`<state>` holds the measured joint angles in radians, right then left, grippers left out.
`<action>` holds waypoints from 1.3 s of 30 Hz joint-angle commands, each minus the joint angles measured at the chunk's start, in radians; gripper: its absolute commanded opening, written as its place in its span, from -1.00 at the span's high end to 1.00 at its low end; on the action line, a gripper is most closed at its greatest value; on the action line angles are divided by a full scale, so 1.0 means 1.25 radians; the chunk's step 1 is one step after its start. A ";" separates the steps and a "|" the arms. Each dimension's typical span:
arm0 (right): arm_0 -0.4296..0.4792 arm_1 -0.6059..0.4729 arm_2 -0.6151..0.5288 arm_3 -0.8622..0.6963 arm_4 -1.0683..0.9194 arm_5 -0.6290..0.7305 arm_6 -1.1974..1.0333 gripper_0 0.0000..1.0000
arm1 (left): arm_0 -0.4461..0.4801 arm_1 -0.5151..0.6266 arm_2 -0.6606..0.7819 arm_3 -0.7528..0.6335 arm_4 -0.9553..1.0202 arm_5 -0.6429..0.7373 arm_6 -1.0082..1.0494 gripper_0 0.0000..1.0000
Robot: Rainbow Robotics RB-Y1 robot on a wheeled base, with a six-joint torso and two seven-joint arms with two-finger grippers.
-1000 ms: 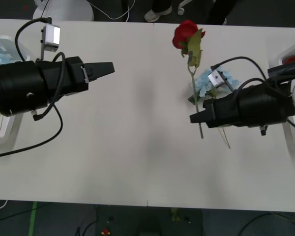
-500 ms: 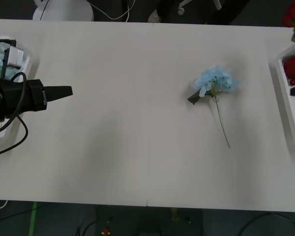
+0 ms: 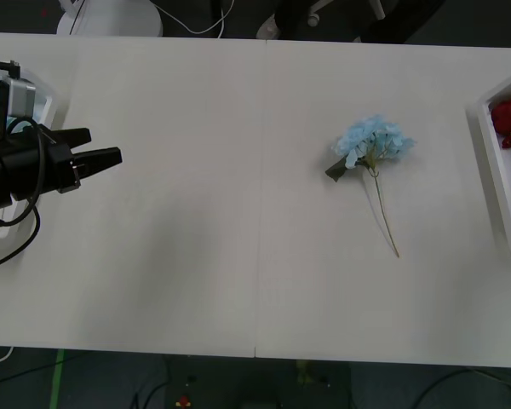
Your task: Put the red flowers into the right box and the blue flowers into the left box
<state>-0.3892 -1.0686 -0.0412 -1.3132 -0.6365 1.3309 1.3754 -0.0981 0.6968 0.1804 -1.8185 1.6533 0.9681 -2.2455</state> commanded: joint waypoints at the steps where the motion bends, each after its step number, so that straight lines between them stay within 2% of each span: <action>1: -0.027 0.027 -0.015 0.048 0.109 -0.049 0.034 1.00 | 0.015 0.006 -0.035 -0.008 0.046 -0.023 -0.054 -1.00; 5: -0.027 0.052 0.018 0.093 0.171 -0.096 0.029 1.00 | 0.017 0.006 -0.050 -0.008 0.064 -0.022 -0.071 -1.00; 12: -0.037 0.105 0.023 0.171 0.260 -0.185 0.031 1.00 | 0.018 -0.015 -0.054 -0.007 0.062 -0.023 -0.070 -1.00; 18: -0.054 0.106 0.067 0.228 0.302 -0.242 0.025 1.00 | 0.020 -0.019 -0.052 -0.007 0.056 -0.034 -0.066 -1.00; 23: -0.065 0.105 0.069 0.268 0.315 -0.265 0.031 1.00 | 0.020 -0.018 -0.049 -0.007 0.054 -0.034 -0.062 -1.00; 24: -0.068 0.105 0.069 0.273 0.318 -0.265 0.031 0.92 | 0.020 -0.018 -0.047 -0.007 0.054 -0.033 -0.060 -1.00; 25: -0.069 0.105 0.069 0.274 0.320 -0.265 0.032 0.59 | 0.020 -0.019 -0.049 -0.007 0.054 -0.034 -0.060 -1.00; 26: -0.069 0.103 0.069 0.274 0.320 -0.265 0.031 0.44 | 0.018 -0.019 -0.049 -0.007 0.056 -0.034 -0.060 -1.00; 28: -0.070 0.100 0.066 0.274 0.319 -0.263 0.032 -0.24 | 0.018 -0.019 -0.049 -0.007 0.056 -0.034 -0.060 -1.00; 29: -0.070 0.099 0.065 0.274 0.319 -0.263 0.034 -0.37 | 0.018 -0.019 -0.049 -0.007 0.056 -0.034 -0.060 -1.00; 30: -0.073 0.095 0.064 0.274 0.309 -0.261 0.037 -0.62 | 0.018 -0.019 -0.049 -0.007 0.056 -0.034 -0.060 -1.00; 31: -0.073 0.089 0.062 0.274 0.292 -0.257 0.040 -0.76 | 0.018 -0.019 -0.049 -0.007 0.056 -0.034 -0.060 -1.00; 34: -0.085 0.069 0.062 0.274 0.233 -0.236 0.067 -0.94 | 0.018 -0.019 -0.049 -0.007 0.056 -0.034 -0.060 -1.00; 39: -0.121 0.045 0.022 0.265 0.112 -0.131 0.167 -1.00 | 0.018 -0.015 -0.046 -0.003 0.058 -0.031 -0.062 -1.00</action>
<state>-0.4769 -0.9537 0.0369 -0.9709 -0.4429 1.1070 1.4909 -0.0941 0.6882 0.1184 -1.8145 1.7183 0.9374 -2.2553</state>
